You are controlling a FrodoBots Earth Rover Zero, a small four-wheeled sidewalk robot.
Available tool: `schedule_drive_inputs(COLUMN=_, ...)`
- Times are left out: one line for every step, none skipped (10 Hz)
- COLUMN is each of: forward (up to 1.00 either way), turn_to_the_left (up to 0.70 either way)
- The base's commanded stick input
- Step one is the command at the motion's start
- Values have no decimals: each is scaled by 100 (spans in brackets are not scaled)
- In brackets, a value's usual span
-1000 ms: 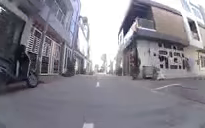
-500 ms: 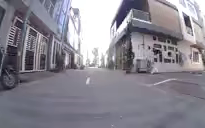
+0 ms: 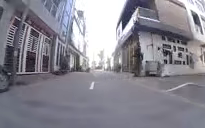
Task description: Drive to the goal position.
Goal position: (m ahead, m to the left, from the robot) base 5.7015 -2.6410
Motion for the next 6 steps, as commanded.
schedule_drive_inputs(forward=100, turn_to_the_left=0)
schedule_drive_inputs(forward=100, turn_to_the_left=0)
schedule_drive_inputs(forward=100, turn_to_the_left=0)
schedule_drive_inputs(forward=100, turn_to_the_left=0)
schedule_drive_inputs(forward=100, turn_to_the_left=0)
schedule_drive_inputs(forward=100, turn_to_the_left=0)
